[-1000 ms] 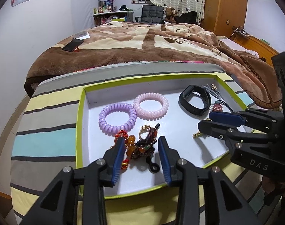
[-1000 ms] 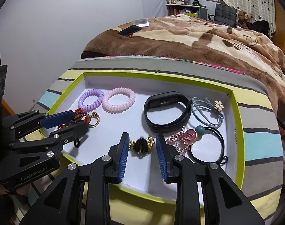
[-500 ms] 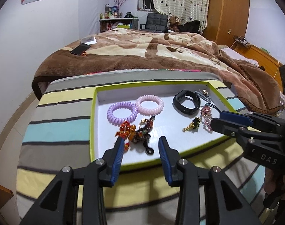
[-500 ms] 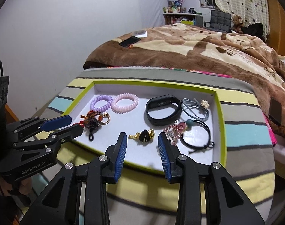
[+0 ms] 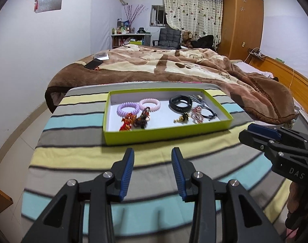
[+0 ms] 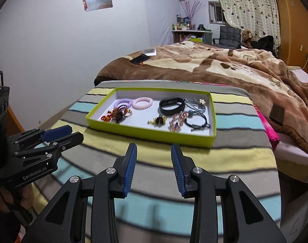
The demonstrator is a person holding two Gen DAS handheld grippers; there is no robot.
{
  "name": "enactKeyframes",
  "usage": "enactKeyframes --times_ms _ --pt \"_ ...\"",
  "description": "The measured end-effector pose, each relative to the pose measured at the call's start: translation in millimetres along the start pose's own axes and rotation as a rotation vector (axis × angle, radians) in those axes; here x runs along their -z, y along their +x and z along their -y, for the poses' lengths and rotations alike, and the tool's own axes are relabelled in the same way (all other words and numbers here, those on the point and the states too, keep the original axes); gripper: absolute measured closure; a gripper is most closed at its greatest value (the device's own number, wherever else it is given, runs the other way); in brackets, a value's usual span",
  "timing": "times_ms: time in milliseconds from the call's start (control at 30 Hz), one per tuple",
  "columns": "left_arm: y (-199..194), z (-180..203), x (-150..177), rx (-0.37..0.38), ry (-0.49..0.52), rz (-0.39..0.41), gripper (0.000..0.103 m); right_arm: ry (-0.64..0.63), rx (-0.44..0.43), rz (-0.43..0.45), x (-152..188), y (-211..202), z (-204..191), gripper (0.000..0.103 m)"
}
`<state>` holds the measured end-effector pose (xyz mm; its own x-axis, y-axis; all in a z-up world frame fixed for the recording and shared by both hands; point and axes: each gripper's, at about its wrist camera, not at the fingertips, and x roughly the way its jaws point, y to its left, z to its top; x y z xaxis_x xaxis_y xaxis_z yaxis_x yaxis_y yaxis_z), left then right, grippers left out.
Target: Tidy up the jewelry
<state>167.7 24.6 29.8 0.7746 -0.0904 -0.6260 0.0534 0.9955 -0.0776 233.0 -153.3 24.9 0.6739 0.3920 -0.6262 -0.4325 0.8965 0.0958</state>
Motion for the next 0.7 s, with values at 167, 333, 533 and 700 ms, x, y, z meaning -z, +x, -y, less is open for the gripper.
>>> enactKeyframes --times_ms 167,333,533,700 --pt "-20.8 5.9 14.6 -0.004 -0.012 0.018 0.063 0.006 0.006 0.016 21.4 -24.1 -5.7 0.067" --pt "-42.0 11.0 28.1 -0.02 -0.012 0.041 0.063 0.014 0.009 0.029 37.4 -40.5 -8.1 0.067" --pt "-58.9 15.1 47.7 -0.046 -0.021 0.054 0.063 0.028 0.047 0.05 58.6 -59.8 -10.0 0.067" --pt "-69.2 22.8 65.4 -0.045 -0.015 0.059 0.063 0.009 0.078 0.06 73.3 -70.2 -14.4 0.067"
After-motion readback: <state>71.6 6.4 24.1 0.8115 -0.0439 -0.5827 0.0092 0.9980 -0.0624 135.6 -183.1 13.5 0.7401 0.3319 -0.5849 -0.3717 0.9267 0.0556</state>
